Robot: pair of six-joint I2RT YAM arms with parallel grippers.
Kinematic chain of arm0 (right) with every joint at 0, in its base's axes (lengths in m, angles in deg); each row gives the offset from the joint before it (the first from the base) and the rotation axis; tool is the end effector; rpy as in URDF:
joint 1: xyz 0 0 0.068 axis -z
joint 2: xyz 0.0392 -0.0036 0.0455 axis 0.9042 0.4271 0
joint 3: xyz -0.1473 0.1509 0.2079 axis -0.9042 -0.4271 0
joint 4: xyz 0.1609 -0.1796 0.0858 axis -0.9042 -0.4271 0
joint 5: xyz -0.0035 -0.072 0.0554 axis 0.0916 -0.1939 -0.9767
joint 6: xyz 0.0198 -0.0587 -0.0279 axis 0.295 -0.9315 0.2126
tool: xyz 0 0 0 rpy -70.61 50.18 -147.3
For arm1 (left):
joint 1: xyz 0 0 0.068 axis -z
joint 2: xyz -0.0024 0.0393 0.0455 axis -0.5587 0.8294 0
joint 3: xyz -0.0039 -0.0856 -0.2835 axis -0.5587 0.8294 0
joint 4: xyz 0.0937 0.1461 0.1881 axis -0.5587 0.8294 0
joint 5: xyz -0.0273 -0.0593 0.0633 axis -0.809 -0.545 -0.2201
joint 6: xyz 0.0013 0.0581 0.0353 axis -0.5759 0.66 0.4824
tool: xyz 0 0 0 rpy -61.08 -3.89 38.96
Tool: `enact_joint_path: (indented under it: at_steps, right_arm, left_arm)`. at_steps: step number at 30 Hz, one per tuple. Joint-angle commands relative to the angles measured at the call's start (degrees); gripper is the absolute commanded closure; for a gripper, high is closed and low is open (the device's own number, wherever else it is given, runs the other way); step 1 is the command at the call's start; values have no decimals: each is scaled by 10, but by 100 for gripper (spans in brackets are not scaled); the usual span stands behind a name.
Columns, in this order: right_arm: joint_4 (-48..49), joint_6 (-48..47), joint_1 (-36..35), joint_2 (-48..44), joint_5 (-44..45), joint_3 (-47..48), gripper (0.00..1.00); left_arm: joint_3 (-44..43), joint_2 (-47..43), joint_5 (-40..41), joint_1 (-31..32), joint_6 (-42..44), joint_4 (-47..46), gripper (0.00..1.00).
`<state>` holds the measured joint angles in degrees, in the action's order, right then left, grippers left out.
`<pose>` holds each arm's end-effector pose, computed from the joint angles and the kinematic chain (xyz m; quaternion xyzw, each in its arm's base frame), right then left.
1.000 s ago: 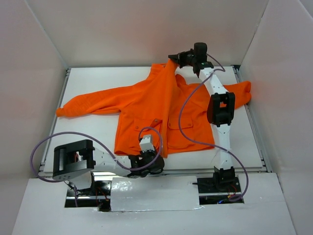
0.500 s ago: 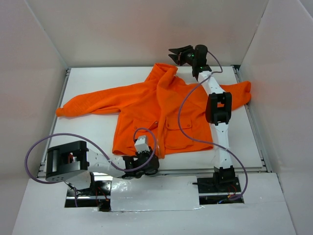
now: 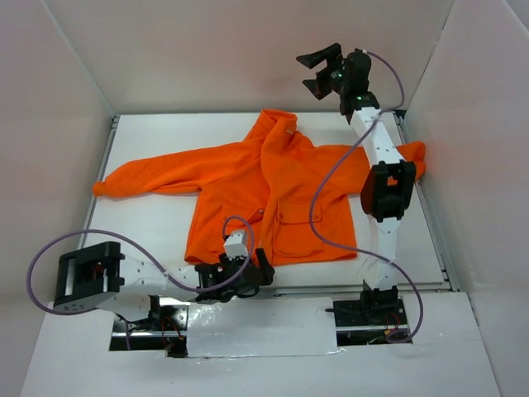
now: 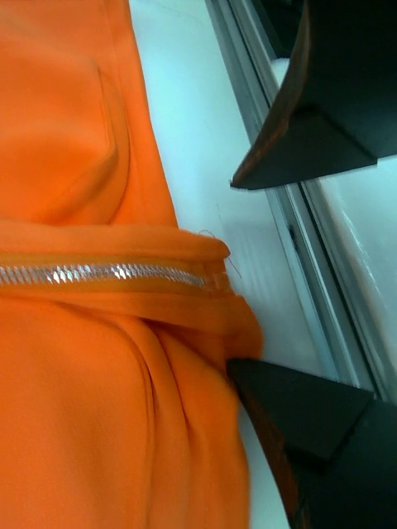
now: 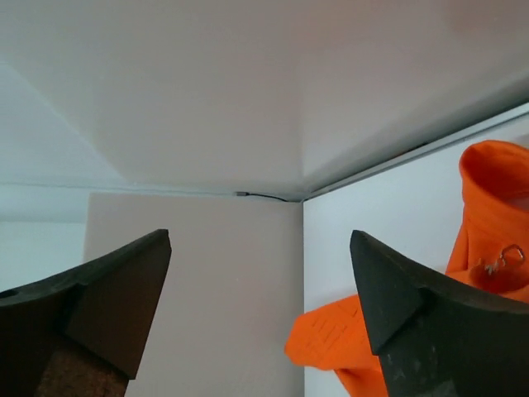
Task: Zip up the jacket
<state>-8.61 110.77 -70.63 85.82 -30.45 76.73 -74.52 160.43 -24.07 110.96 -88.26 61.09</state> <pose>0.5731 0.0808 0.3642 0.2765 0.6828 0.5253 0.4259 0.0892 -0.2428 0.1698 -0.1297 0.8744 -0.2988 0.3597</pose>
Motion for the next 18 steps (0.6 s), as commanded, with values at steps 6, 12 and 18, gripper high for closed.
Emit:
enact_joint_path:
  at_steps: [6,12,18]
  right_arm:
    - [-247,-323,-90,-223,197,-103,0]
    - [-394,-400,-143,-315,329,-140,0]
    - [-374,-427,-183,-588,386,-350,0]
  left_arm:
    - [-46,-121,23,-50,34,278,1]
    - [-130,-211,18,-148,106,356,0]
    - [-203,-295,-27,-321,206,402,1]
